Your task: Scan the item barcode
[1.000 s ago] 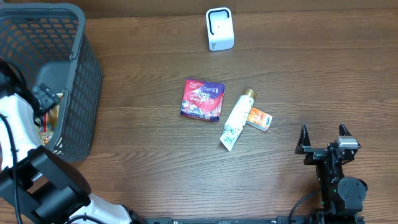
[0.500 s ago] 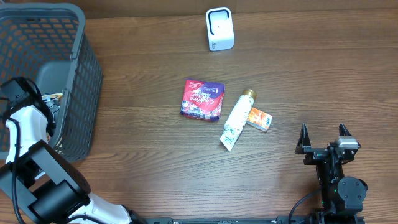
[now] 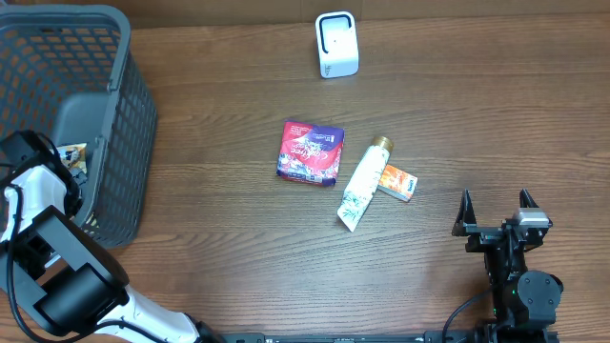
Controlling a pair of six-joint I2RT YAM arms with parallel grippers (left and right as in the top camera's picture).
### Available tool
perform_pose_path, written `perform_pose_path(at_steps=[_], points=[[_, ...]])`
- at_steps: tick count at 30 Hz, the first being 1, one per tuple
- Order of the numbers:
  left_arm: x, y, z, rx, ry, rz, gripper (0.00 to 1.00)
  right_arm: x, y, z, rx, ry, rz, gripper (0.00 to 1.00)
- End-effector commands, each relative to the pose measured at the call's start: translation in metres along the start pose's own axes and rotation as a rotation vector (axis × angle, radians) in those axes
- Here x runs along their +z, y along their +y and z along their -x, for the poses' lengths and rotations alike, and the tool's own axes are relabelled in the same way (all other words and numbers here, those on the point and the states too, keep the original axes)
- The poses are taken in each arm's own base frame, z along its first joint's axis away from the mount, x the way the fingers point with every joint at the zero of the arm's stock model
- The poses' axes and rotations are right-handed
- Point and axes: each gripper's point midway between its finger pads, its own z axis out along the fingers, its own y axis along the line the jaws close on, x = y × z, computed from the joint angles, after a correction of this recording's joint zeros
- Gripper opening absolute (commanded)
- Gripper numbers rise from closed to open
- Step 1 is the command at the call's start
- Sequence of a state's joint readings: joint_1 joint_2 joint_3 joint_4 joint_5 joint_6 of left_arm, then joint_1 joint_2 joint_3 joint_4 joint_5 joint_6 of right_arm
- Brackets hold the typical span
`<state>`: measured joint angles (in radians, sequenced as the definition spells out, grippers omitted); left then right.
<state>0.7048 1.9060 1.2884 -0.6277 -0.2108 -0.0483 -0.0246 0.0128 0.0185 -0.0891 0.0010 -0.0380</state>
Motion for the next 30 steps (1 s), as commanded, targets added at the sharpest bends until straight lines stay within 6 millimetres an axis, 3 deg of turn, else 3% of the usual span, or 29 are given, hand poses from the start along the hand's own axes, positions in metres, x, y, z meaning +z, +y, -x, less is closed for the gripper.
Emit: perform_pose_path(at_steps=[1,4,7,8,12,13,19,30], points=[[-0.001,-0.003,-0.004,-0.05,0.055,-0.023,0.04,0.0,0.0,-0.001,-0.004,-0.005,0.0,1.0],[-0.031,-0.001,0.016,-0.105,0.058,-0.035,0.04,0.0,0.0,-0.001,-0.004,-0.005,0.0,1.0],[-0.085,-0.021,0.041,-0.129,0.062,-0.213,0.04,0.0,0.0,-0.001,-0.004,-0.005,0.0,1.0],[-0.118,-0.037,0.053,-0.131,0.046,-0.341,0.04,0.0,0.0,-0.001,-0.004,-0.005,0.0,1.0],[-0.179,-0.054,0.071,-0.127,-0.003,-0.516,0.04,0.0,0.0,-0.001,-0.004,-0.005,0.0,1.0],[-0.203,-0.056,0.073,-0.125,-0.014,-0.565,0.04,0.0,0.0,-0.001,-0.004,-0.005,0.0,1.0],[-0.261,-0.047,0.067,-0.113,-0.048,-0.589,0.04,0.0,0.0,-0.001,-0.004,-0.005,0.0,1.0],[-0.374,-0.058,0.049,-0.004,-0.276,-0.846,0.04,0.0,0.0,-0.001,-0.004,-0.005,0.0,1.0]])
